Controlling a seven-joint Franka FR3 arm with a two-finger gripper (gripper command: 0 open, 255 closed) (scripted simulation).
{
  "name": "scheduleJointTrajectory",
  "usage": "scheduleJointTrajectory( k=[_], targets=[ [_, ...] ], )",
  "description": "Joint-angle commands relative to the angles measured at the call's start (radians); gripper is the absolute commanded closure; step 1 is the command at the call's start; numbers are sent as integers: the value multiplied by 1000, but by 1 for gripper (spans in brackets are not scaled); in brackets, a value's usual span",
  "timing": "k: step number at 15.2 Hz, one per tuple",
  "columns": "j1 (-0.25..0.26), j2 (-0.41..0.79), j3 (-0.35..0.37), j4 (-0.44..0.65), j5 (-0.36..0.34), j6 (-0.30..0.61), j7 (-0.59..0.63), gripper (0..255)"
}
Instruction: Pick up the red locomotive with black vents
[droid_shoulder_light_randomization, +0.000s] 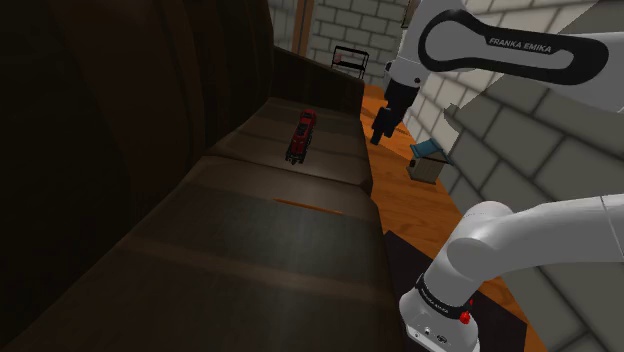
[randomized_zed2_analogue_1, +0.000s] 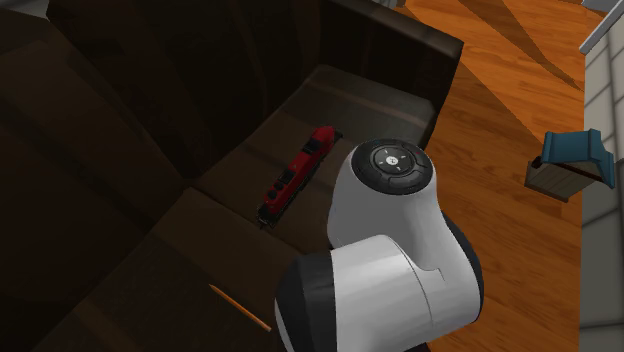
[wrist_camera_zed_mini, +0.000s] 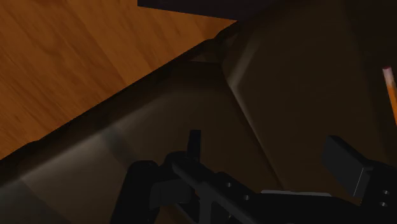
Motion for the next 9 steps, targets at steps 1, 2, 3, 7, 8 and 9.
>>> scheduleJointTrajectory(
  k=[1, 2, 3, 7, 8, 9],
  targets=[
    [0, 0, 0, 0, 0, 0, 0, 0],
    [-6, 39, 19, 21, 9, 16, 47, 0],
    [-14, 79, 38, 43, 17, 31, 92, 0],
    [-47, 243, 104, 152, 34, 78, 273, 0],
    [-56, 286, 118, 183, 34, 86, 318, 0],
    [-64, 328, 131, 216, 33, 92, 363, 0]
  ],
)
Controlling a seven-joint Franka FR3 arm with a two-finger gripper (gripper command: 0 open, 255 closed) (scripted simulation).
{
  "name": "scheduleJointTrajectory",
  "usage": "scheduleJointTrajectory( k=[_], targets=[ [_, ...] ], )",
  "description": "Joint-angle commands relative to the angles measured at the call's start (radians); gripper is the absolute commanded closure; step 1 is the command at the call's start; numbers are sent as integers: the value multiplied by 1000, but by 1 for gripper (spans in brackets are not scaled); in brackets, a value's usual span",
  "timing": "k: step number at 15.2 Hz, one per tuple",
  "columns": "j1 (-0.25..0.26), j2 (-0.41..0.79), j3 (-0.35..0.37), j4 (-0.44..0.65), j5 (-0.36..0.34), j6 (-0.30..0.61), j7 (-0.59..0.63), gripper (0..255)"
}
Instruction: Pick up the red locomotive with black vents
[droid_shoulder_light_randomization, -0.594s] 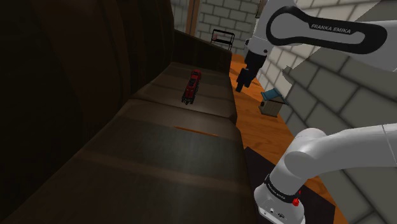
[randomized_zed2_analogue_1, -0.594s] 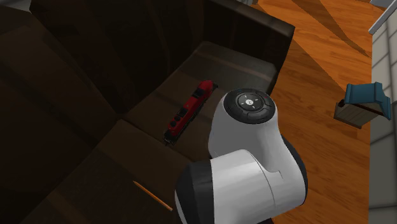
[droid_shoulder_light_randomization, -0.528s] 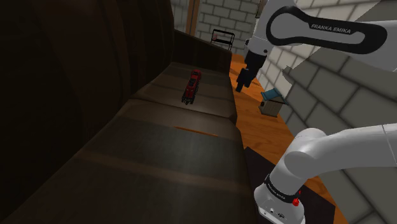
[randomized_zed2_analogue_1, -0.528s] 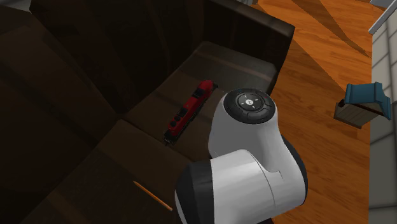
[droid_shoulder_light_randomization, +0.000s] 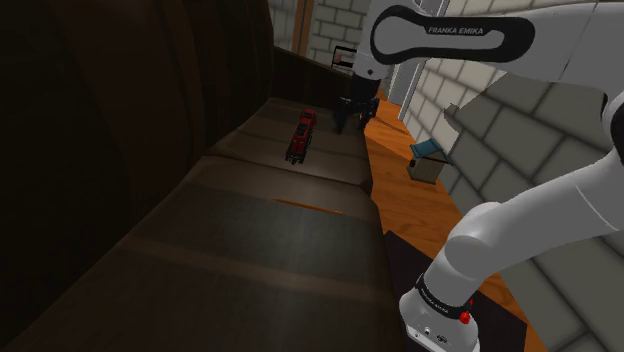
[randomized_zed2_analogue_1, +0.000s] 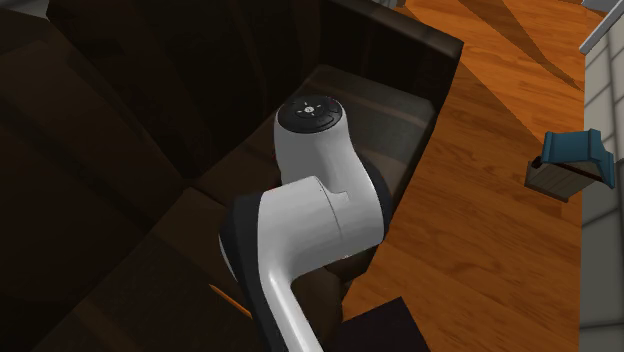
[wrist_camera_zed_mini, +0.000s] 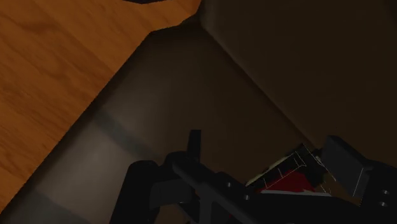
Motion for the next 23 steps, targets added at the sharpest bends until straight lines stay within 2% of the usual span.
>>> scheduleJointTrajectory(
  k=[1, 9, 17, 18, 23],
  targets=[
    [-20, 84, 22, 67, -4, 10, 89, 0],
    [-67, 431, 75, 400, -59, -9, 429, 0],
    [-71, 795, 46, 851, -117, -134, 709, 0],
    [-70, 804, 44, 863, -117, -138, 714, 0],
    [-72, 794, 43, 782, -117, -67, 719, 0]
  ],
)
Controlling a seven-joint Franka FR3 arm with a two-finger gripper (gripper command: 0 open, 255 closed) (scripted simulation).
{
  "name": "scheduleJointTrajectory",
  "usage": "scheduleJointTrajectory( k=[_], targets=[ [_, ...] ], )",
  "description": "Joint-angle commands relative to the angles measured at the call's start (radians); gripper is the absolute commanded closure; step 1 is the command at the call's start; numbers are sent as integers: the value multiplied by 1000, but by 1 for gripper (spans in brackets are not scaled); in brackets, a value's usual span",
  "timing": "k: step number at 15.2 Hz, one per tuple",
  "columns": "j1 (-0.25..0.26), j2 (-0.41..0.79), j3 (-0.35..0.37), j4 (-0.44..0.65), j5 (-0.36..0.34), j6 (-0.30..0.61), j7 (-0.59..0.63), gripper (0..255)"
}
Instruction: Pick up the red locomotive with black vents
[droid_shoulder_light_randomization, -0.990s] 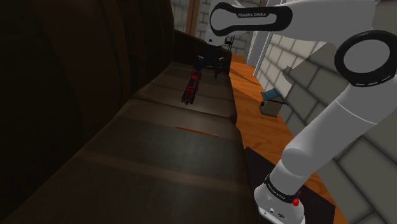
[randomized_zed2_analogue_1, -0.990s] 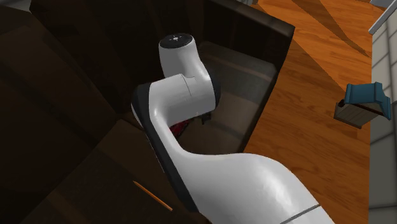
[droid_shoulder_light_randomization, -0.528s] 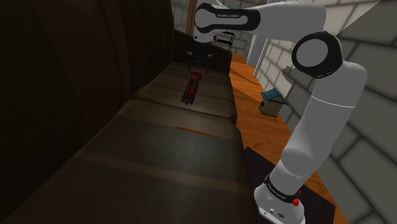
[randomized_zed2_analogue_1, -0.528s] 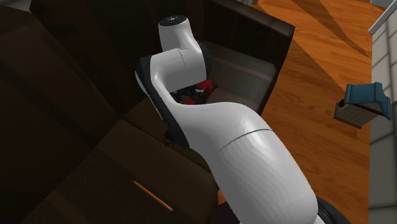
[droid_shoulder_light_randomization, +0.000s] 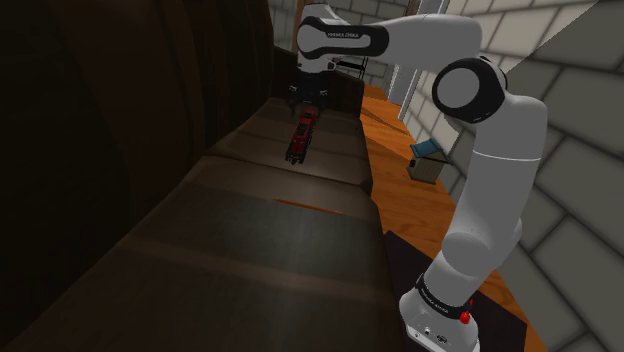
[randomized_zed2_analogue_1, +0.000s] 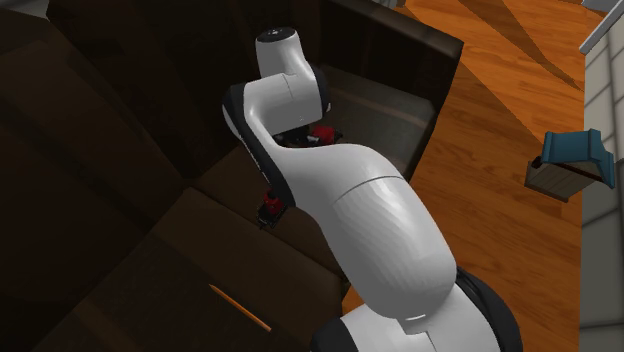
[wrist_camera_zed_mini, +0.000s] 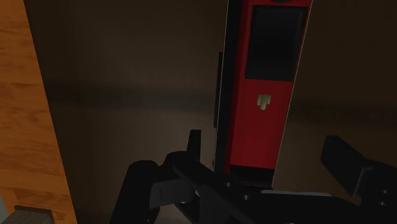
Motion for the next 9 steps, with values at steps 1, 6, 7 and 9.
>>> scheduleJointTrajectory(
  k=[1, 6, 7, 9],
  targets=[
    [-1, 3, -1, -22, 0, 25, 1, 0],
    [-3, 0, -1, -48, 0, 48, 2, 255],
    [-3, 0, -1, -47, 0, 48, 2, 255],
    [-3, 0, -1, -47, 0, 48, 2, 255]
  ],
)
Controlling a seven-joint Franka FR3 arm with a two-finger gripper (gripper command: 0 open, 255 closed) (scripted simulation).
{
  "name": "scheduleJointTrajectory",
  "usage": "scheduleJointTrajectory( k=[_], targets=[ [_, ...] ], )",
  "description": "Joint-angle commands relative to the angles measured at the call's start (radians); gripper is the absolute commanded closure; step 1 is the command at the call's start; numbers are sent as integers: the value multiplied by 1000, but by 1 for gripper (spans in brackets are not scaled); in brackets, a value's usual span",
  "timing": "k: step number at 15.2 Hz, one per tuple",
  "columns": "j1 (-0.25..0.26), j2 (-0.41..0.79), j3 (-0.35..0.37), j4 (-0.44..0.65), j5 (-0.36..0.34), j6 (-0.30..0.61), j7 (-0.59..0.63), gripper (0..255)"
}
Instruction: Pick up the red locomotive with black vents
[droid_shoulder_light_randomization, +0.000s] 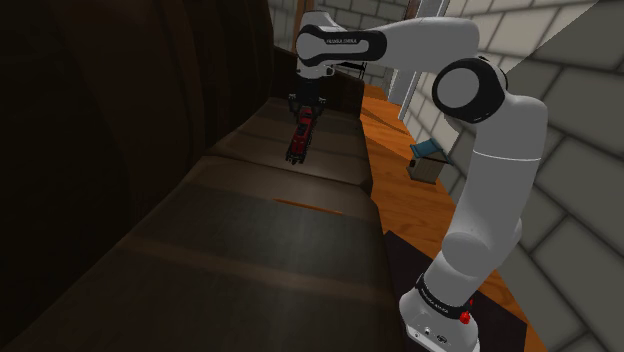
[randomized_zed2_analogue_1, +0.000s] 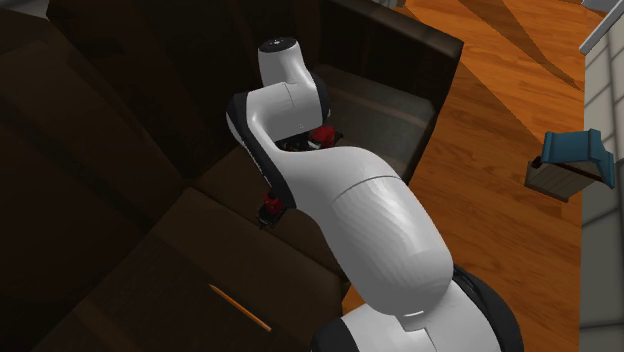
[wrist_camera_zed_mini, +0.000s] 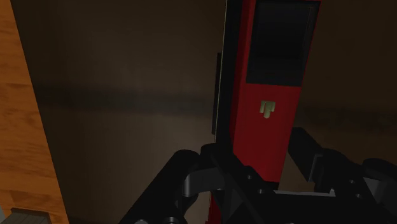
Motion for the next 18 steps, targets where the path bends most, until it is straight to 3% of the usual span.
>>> scheduleJointTrajectory(
  k=[1, 5, 18],
  targets=[
    [0, 1, 0, -1, 0, 0, 0, 255],
    [1, 2, 0, 2, 0, -1, 1, 255],
    [9, 35, 1, 225, -2, -191, -13, 255]
  ],
)
